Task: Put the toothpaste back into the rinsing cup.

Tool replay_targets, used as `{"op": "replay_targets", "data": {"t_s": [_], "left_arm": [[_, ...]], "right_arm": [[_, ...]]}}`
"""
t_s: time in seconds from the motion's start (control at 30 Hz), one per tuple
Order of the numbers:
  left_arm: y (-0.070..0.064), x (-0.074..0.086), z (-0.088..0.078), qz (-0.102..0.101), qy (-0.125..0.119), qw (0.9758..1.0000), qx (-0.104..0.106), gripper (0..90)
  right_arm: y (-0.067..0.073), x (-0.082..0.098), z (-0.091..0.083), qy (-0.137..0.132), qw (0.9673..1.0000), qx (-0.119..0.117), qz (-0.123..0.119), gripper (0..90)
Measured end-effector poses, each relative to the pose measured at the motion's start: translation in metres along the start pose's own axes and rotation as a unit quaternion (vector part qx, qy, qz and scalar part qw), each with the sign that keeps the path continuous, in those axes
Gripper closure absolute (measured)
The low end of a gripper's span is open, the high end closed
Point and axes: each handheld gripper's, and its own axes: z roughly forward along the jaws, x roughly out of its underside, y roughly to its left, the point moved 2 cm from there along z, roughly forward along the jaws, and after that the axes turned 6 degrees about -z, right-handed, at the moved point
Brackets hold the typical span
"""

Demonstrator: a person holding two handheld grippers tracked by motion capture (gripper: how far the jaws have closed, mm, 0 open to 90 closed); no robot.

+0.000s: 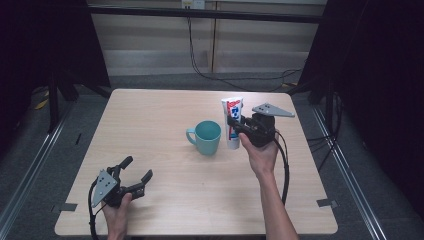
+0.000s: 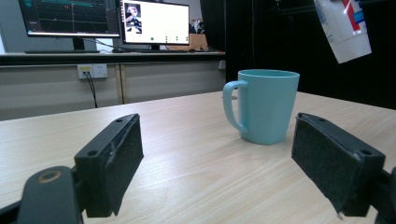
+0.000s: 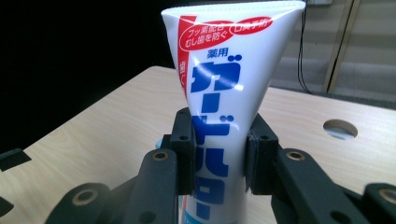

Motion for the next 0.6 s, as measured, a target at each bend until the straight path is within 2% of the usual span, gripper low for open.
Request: {"op": "replay_targets", "data": {"t_s": [0.13, 0.6], "left_arm": [[0.0, 0.0, 0.0, 0.0, 0.0, 1.0, 0.0, 16.4], [0.0, 0.0, 0.0, 0.003, 0.003, 1.0, 0.001, 16.4]], "right_arm": [[0.003, -0.001, 0.004, -0.01, 0.9998, -0.008, -0.013, 69.6], [0.008, -0.008, 0.022, -0.015, 0.9996, -0.018, -0.014, 69.4]]}}
